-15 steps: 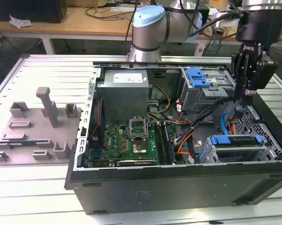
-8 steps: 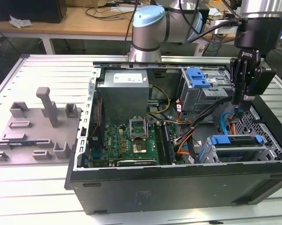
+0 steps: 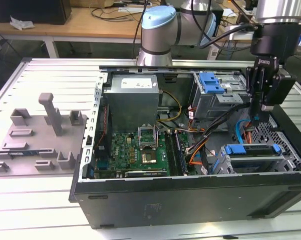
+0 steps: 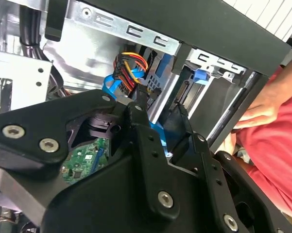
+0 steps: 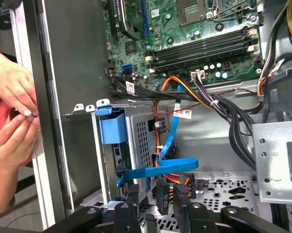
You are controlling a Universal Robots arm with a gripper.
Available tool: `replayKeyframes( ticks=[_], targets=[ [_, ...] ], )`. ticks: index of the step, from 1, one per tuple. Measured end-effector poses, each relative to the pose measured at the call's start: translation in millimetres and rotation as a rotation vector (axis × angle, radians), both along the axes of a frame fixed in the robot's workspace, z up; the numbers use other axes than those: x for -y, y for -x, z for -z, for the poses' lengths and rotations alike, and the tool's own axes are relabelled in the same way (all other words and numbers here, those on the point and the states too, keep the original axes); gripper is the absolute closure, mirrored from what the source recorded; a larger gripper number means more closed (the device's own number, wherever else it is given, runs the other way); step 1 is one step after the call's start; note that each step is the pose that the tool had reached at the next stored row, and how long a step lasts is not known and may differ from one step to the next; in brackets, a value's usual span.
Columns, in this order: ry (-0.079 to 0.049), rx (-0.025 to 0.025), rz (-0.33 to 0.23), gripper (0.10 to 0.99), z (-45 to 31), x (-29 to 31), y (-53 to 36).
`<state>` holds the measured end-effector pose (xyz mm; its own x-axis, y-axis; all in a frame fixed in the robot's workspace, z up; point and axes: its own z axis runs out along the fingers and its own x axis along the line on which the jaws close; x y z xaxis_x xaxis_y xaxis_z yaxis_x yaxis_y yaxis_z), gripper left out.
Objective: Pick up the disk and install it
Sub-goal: 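Insert the first disk wire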
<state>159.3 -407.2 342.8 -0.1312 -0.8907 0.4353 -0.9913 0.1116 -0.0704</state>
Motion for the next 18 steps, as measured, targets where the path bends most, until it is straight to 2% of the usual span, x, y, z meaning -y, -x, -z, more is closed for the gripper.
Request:
replayKeyframes(
  ticks=[2,3,4,5,9,12,18],
  targets=[
    [0.011,-0.001,0.0,0.686,0.6,-2.1,0.0],
    [0.019,-0.0018,0.0,0.757,0.8,-4.0,0.0],
    [0.024,-0.0028,0.0,0.757,1.0,-5.7,0.0],
    [0.026,-0.0039,0.0,0.827,1.0,-6.6,0.0],
    [0.026,-0.0068,-0.014,0.827,2.8,-9.0,-0.8],
    [0.026,-0.0067,-0.021,0.827,3.5,-9.2,-0.8],
    [0.04,-0.0069,-0.021,0.827,4.7,-11.0,-0.7]
  ],
)
